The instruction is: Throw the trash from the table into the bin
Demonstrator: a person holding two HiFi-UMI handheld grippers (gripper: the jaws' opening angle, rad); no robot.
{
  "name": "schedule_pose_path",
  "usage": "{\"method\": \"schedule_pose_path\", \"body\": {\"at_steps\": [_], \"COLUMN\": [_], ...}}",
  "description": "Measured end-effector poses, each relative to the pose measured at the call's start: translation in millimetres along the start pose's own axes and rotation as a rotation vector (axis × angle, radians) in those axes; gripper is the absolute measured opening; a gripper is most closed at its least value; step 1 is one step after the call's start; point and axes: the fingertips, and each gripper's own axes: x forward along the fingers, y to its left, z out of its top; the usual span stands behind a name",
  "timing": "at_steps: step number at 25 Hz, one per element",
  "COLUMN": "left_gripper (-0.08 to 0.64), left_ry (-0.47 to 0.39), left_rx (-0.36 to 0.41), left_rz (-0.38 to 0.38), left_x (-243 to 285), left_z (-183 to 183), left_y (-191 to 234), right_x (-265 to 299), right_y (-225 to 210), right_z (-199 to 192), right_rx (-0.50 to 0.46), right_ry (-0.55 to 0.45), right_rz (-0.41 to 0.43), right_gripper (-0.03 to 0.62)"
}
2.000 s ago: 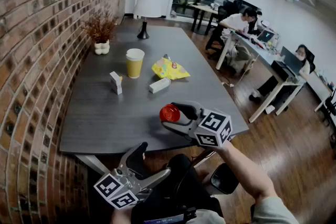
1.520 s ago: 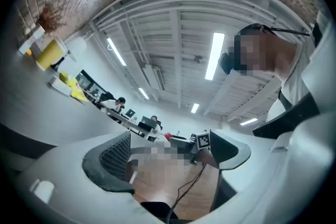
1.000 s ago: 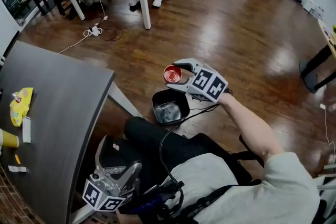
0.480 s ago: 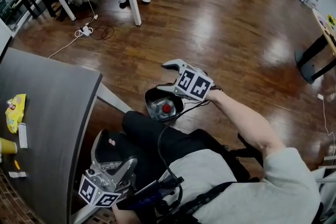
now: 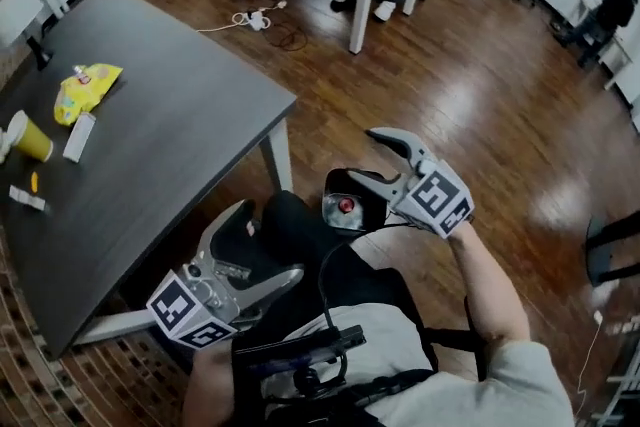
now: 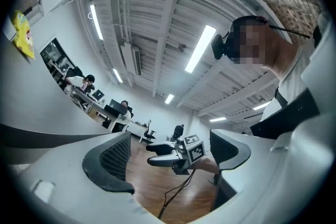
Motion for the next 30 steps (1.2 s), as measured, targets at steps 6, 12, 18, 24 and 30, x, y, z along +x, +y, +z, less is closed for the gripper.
{"method": "schedule_pose_path", "body": {"at_steps": [6,12,18,24,30], "left_gripper": [0.457,0.457,0.457,0.457,0.457], "left_ry": [-0.034,-0.087,-0.162,-0.197,-0.236], "left_rx": [0.028,0.055,0.103,0.125,0.133], "left_rz": [0.089,0.248,0.399,0.515,0.614], "left_x": [-38,-108,-175,-231,-275], "left_z": [18,34,63,62,64], "left_y": [26,37,36,27,13], "right_x": [37,88,121,139,139], "right_y": [47,123,185,255,301], "right_z": [51,99,143,172,192], "right_rx": [-0.079,-0.155,-0.178,-0.302,-0.330], "right_ry": [-0.080,-0.153,-0.165,-0.283,-0.329], "right_rz": [0.117,0.317,0.467,0.615,0.701], "right_gripper": [0.288,0.288,0.288,0.288,0.288]}}
